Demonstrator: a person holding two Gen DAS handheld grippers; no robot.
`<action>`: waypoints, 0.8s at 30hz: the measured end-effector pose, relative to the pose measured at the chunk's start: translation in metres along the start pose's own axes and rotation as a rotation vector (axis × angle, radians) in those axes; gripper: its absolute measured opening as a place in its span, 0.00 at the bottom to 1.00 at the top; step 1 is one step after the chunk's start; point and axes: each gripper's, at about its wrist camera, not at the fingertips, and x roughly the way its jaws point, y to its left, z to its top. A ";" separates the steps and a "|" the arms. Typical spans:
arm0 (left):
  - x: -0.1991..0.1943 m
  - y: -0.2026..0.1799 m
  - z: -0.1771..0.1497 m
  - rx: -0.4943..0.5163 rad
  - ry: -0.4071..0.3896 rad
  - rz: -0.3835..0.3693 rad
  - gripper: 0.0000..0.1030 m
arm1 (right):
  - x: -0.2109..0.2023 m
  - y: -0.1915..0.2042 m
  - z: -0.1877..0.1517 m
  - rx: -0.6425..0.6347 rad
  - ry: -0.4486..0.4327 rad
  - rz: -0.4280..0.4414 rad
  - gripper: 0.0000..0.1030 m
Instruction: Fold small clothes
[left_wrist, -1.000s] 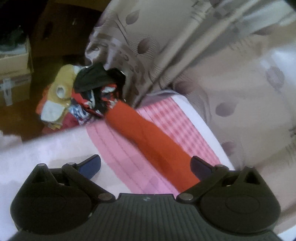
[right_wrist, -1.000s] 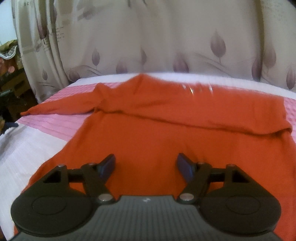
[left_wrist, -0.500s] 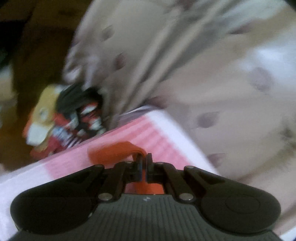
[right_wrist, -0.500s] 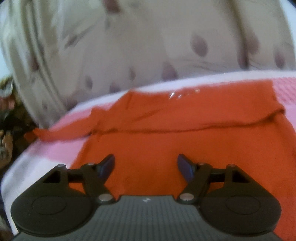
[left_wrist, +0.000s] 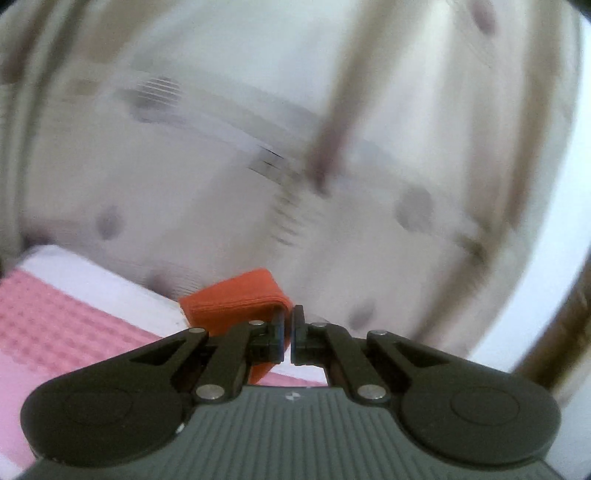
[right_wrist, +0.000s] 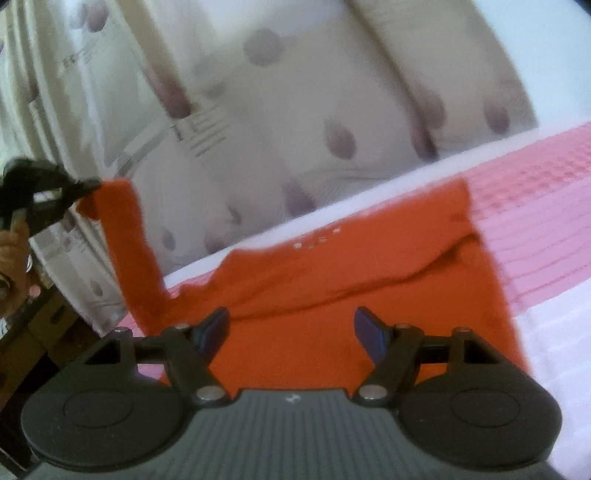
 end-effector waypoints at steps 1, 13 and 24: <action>0.010 -0.016 -0.007 0.024 0.016 -0.012 0.02 | -0.002 -0.007 0.000 0.016 -0.005 -0.011 0.72; 0.130 -0.135 -0.136 0.153 0.291 -0.124 0.02 | -0.017 -0.066 0.000 0.136 -0.040 -0.023 0.72; 0.180 -0.169 -0.179 0.219 0.376 -0.157 0.02 | -0.018 -0.067 -0.007 0.136 -0.041 0.024 0.72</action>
